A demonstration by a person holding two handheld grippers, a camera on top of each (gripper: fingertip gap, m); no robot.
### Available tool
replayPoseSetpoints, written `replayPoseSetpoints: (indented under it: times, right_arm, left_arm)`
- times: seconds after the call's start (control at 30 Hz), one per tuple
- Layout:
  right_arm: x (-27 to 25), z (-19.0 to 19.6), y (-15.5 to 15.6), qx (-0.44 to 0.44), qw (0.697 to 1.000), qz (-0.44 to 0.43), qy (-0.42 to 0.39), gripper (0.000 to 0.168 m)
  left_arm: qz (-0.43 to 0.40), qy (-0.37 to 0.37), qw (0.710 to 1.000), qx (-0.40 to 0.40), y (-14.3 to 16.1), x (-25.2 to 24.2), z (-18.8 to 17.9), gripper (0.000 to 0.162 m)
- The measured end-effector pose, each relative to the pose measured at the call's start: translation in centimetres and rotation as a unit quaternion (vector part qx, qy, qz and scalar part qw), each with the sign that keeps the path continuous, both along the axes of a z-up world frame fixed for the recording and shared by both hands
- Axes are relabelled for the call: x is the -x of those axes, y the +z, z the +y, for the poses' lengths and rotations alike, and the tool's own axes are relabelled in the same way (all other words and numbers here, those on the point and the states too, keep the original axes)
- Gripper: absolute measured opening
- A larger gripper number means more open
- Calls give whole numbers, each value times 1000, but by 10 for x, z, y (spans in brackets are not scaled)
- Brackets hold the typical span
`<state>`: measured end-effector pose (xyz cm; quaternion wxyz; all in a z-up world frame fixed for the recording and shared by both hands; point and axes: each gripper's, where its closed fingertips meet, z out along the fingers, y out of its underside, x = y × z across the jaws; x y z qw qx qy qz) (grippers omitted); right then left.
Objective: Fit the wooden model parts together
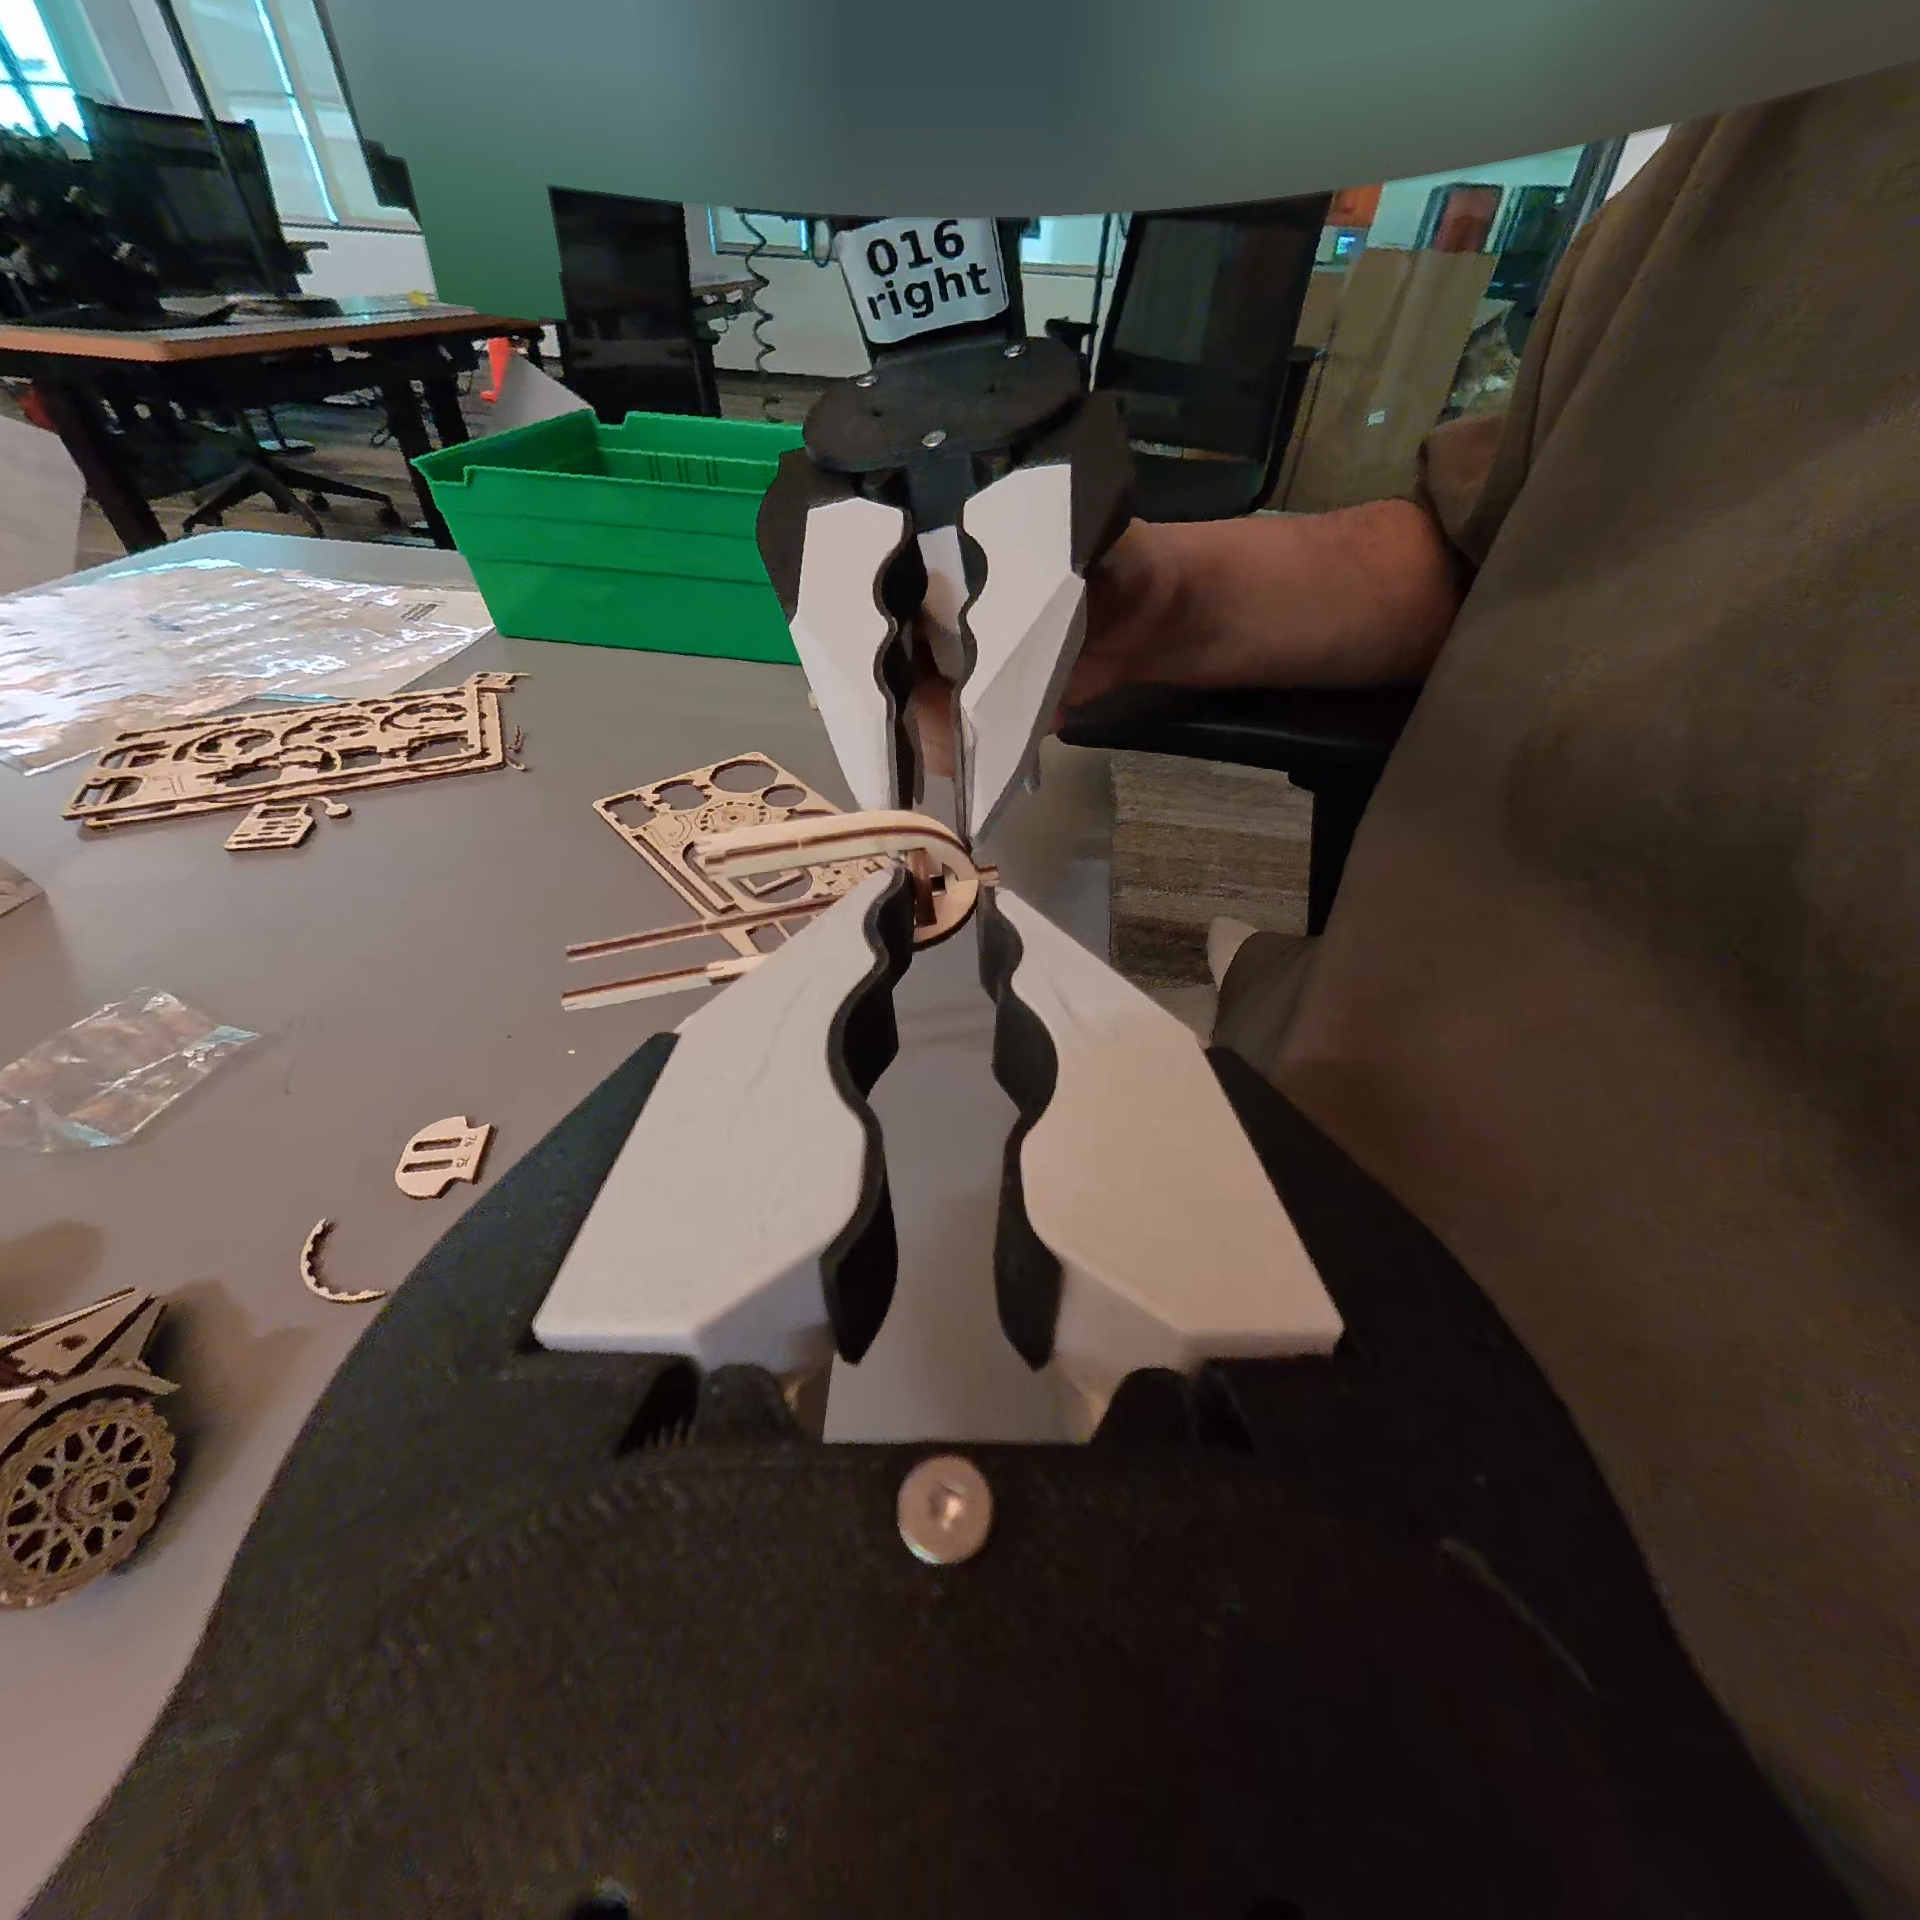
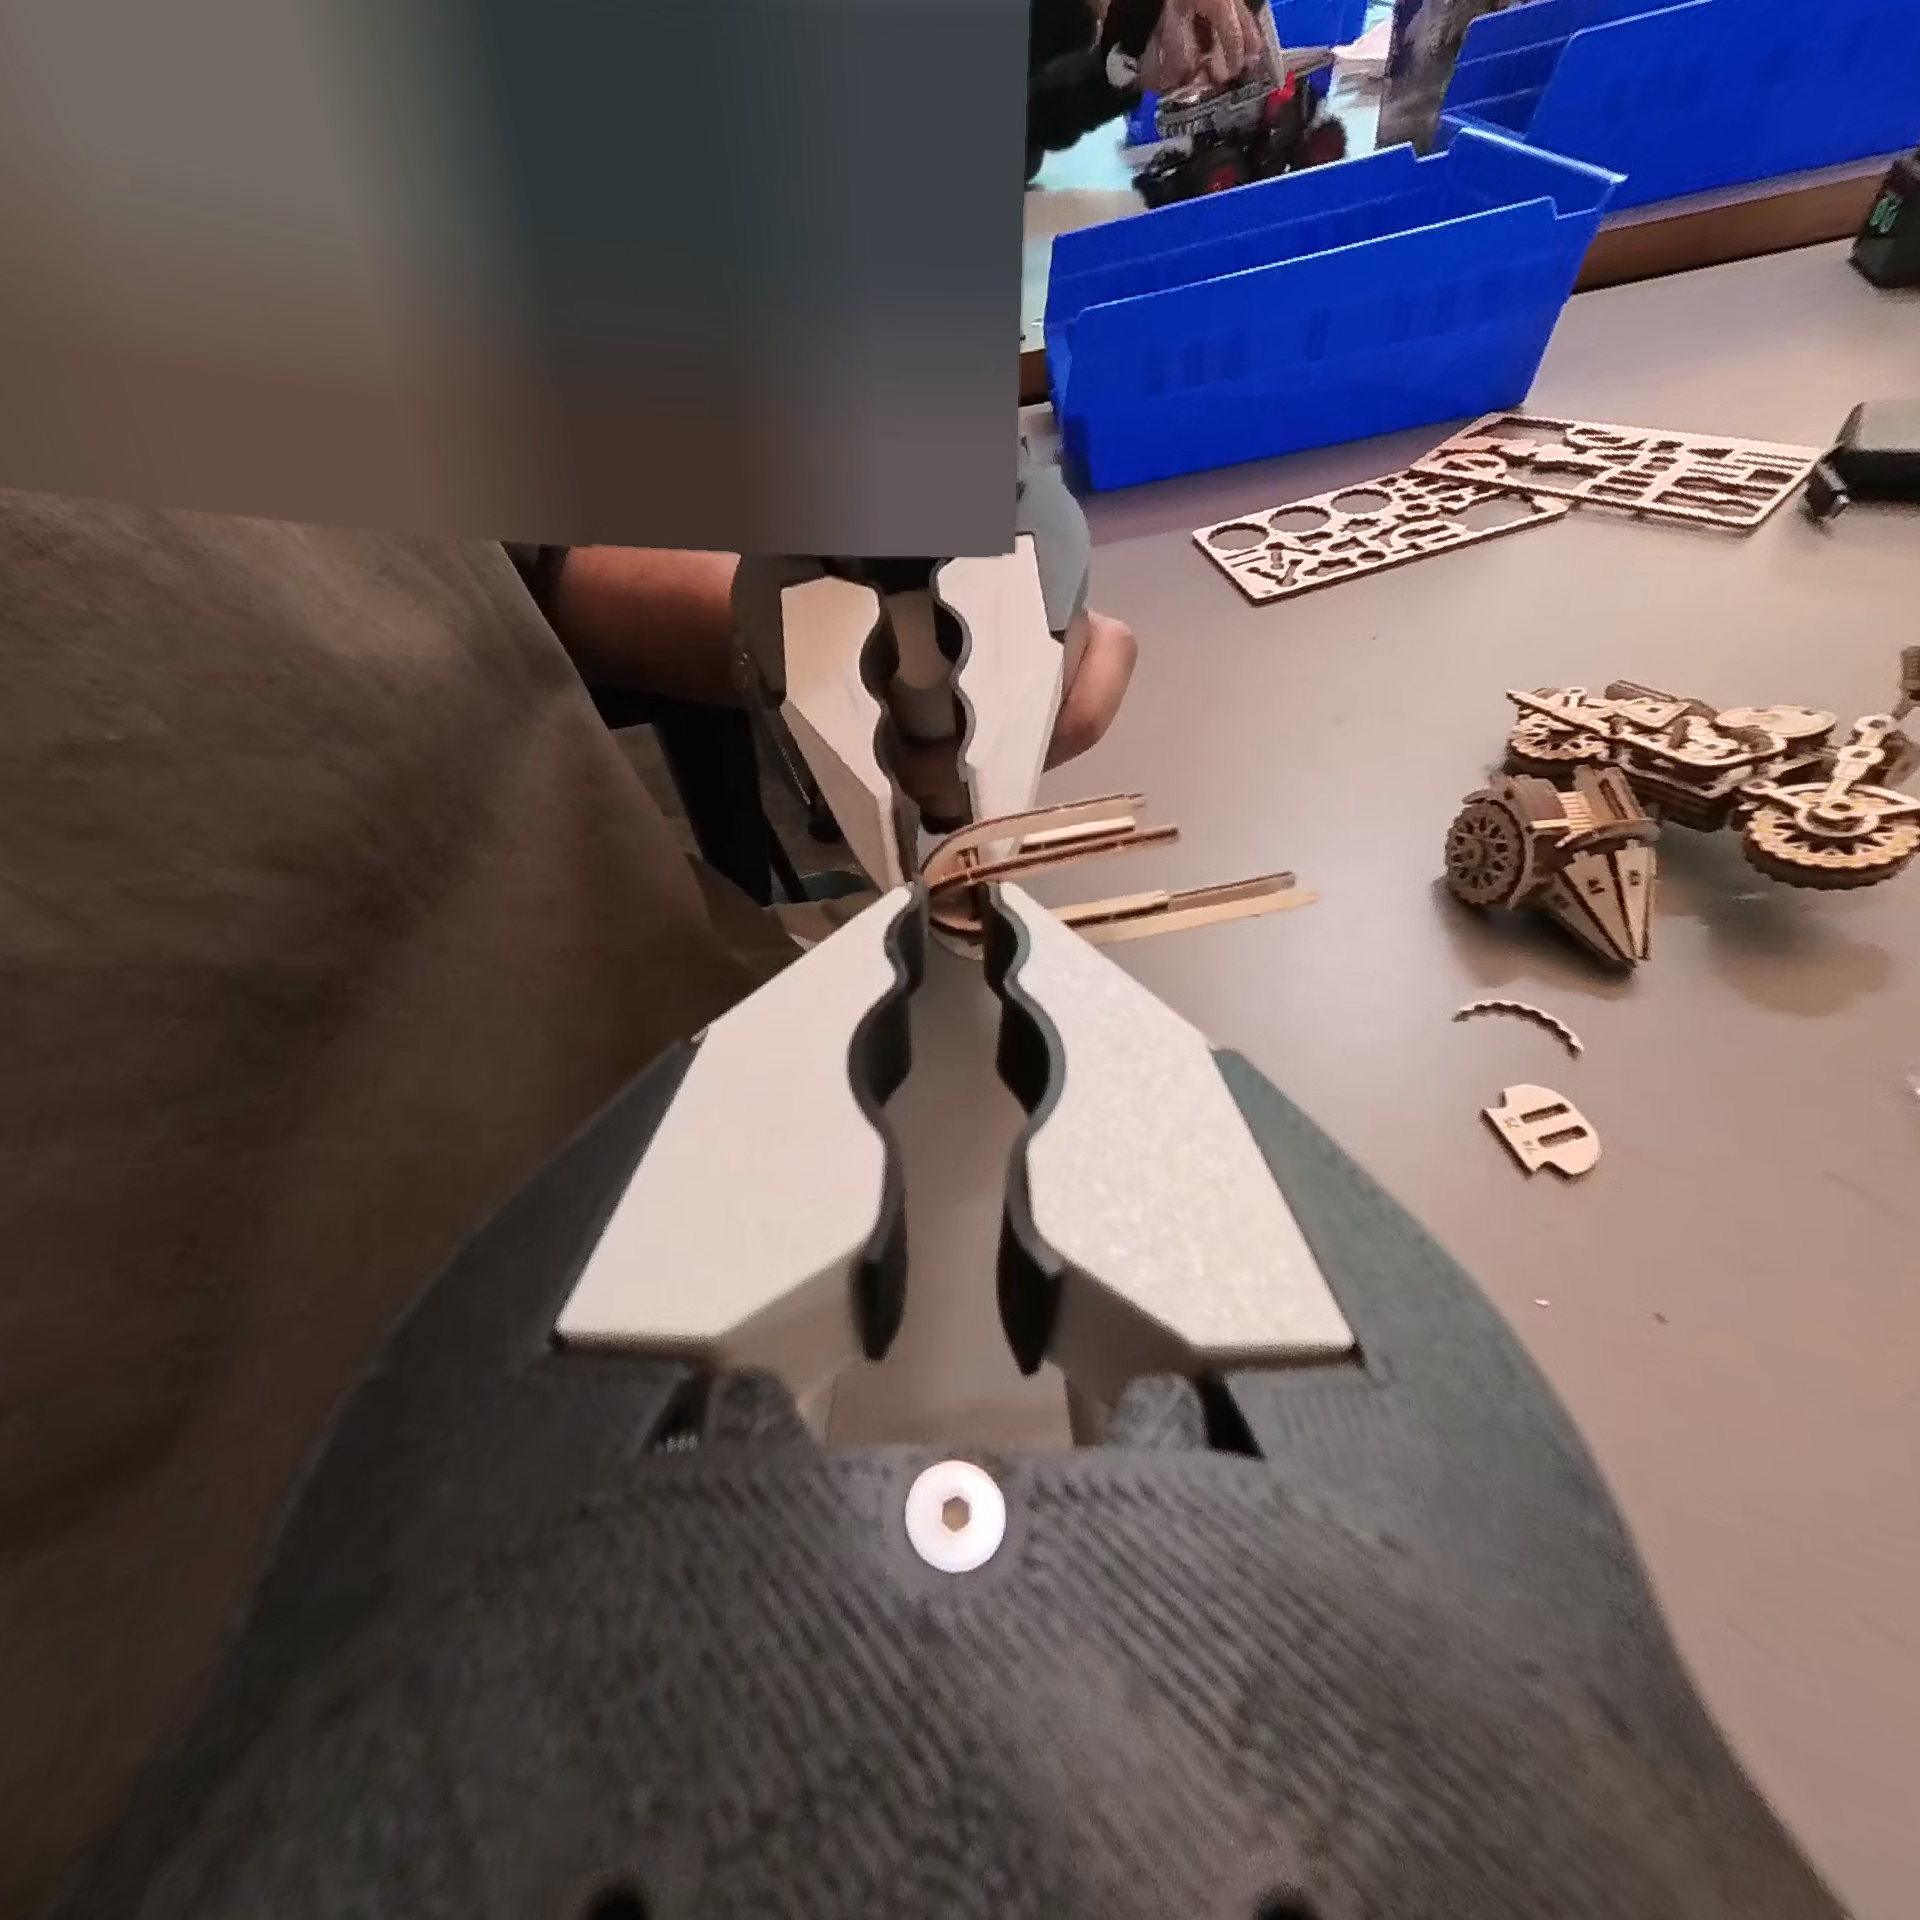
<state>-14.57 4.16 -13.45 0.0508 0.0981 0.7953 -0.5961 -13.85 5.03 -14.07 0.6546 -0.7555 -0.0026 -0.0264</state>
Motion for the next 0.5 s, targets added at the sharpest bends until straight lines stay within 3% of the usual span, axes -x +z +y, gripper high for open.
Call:
replayPoseSetpoints:
  times: [0.17, 0.27, 0.5]
  right_arm:
    - [2, 0, 0, 7, 1000, -1, -4, 9]
    - [4, 2, -3, -3, 1000, -2, -7, 21]
    - [23, 12, -16, -28, 998, -4, -51, 21]
  left_arm:
    - [6, 5, 1000, 8, -1, 2, 0, 10]
    - [11, 22, 999, 23, -7, 9, -1, 10]
    - [11, 133, 981, 141, -52, 50, -7, 11]
